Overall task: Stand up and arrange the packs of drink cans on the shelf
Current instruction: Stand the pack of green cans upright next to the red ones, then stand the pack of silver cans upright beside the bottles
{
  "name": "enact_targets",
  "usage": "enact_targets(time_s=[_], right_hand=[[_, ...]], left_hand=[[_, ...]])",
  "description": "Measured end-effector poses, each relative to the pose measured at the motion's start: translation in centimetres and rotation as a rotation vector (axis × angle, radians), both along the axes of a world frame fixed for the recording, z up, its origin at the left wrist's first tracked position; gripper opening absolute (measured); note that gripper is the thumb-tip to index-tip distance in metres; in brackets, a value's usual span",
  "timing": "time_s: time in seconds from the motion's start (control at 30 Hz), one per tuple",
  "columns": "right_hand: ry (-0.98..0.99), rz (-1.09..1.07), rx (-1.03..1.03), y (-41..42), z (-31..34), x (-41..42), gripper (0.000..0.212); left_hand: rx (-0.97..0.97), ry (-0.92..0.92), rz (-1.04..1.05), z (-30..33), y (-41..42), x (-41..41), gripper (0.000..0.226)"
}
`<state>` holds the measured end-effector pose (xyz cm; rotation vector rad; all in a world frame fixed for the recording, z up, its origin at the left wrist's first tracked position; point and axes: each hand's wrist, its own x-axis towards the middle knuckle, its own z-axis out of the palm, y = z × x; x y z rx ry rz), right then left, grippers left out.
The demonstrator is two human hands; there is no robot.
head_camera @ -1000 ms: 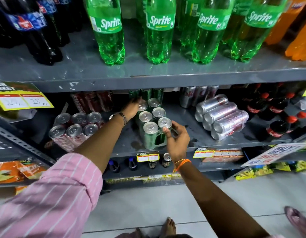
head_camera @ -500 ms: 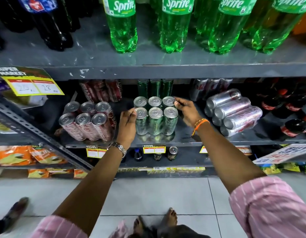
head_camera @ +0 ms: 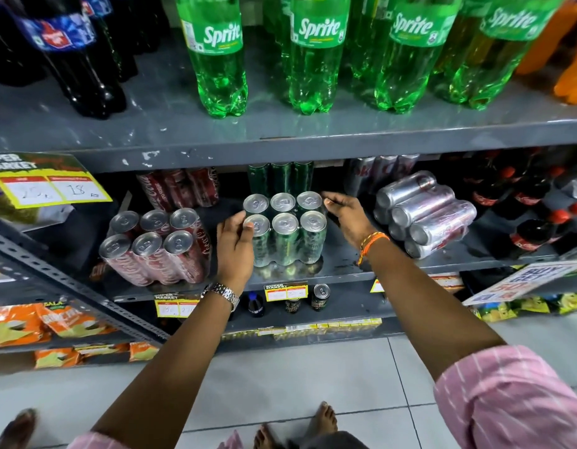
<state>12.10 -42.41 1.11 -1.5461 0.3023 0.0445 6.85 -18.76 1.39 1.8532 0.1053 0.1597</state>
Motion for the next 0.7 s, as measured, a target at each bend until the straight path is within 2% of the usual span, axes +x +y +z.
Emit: enact_targets(time_s=[0.17, 0.3, 0.4, 0.5, 0.6, 0.7], right_hand=[[-0.138, -0.408, -0.032, -2.9, 0.0, -2.5, 0.030], [-0.257, -0.746, 0.038, -6.6, 1.3, -4.9, 0.020], [-0.243, -0.957, -0.032, -10.7, 1.7, -6.4, 0.018], [-0.110, -1.073, -0.102, -14.5, 1.1, -7.2, 0.024], [0.108, -0.990, -0.167, -17.8, -0.3, -7.6, 0.049], [0.210, -0.876, -0.154, -19.4, -1.5, -7.3, 0.056]], left_hand=[[0.090, -0.288, 0.108, 2.8, -3.9, -0.4, 0.033], [0.143, -0.365, -0.085, 4.6, -9.8, -0.3, 0.033], [0.208, -0.267, -0.266, 5.3, -14.9, 0.7, 0.036], [0.332, -0.093, -0.388, 5.5, -19.7, 3.0, 0.041], [0.435, 0.047, -0.526, 5.2, -24.7, 5.2, 0.047], [0.534, 0.125, -0.611, 4.3, -28.9, 7.4, 0.049]])
